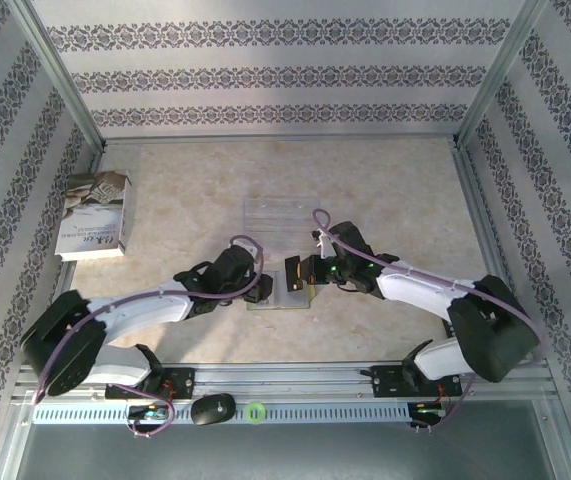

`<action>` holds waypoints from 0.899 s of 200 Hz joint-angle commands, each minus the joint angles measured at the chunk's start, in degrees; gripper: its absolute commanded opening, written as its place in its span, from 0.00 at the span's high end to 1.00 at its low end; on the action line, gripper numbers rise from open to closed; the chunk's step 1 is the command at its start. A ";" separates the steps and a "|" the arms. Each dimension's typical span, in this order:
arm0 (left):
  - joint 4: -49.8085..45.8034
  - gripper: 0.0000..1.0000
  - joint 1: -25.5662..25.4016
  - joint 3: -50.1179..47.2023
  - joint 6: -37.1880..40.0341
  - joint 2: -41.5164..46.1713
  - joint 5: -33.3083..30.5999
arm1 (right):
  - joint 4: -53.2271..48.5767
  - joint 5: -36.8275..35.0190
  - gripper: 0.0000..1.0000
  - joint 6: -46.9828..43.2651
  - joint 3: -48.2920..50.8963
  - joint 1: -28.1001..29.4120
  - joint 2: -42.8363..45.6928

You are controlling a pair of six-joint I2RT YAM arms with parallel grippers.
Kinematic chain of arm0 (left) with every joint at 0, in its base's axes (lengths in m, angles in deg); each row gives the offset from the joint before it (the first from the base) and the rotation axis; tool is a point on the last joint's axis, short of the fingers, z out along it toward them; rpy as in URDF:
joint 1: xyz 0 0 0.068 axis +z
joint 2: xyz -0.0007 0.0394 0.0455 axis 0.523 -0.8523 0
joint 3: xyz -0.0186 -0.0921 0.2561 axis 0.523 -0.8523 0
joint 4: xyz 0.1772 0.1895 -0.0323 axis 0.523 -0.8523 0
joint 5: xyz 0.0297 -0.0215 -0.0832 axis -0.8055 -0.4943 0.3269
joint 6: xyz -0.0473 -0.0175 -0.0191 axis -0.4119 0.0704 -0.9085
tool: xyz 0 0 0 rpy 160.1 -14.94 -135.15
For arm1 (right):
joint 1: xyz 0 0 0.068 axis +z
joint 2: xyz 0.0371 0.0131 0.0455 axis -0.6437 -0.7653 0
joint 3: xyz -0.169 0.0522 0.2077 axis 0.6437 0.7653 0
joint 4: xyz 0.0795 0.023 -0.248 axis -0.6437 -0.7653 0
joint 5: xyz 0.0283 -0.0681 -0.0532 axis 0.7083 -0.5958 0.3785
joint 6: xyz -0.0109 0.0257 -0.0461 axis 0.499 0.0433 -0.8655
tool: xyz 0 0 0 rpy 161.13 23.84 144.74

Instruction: Take the credit cards out of the card holder

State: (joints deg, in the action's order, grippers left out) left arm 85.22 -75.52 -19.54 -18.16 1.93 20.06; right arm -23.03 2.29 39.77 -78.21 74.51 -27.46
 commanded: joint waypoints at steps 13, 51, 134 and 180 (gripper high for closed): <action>1.83 0.46 4.19 1.96 3.47 5.77 8.91 | 4.12 5.09 1.00 -4.73 -1.19 -1.49 5.19; 14.50 0.45 10.02 -4.17 -0.94 9.46 20.99 | 15.81 13.51 1.00 -1.38 0.08 -3.40 6.45; 24.36 0.45 12.85 -9.73 -3.76 14.80 28.23 | 39.96 23.93 1.00 9.93 2.58 -2.83 -0.11; 28.25 0.52 15.54 -11.92 -7.00 14.96 30.40 | 43.35 25.41 1.00 10.68 2.84 -1.56 -0.90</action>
State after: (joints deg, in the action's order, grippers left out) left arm 107.51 -62.06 -29.90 -22.27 16.14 47.51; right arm 14.26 24.96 49.52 -76.35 72.23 -28.31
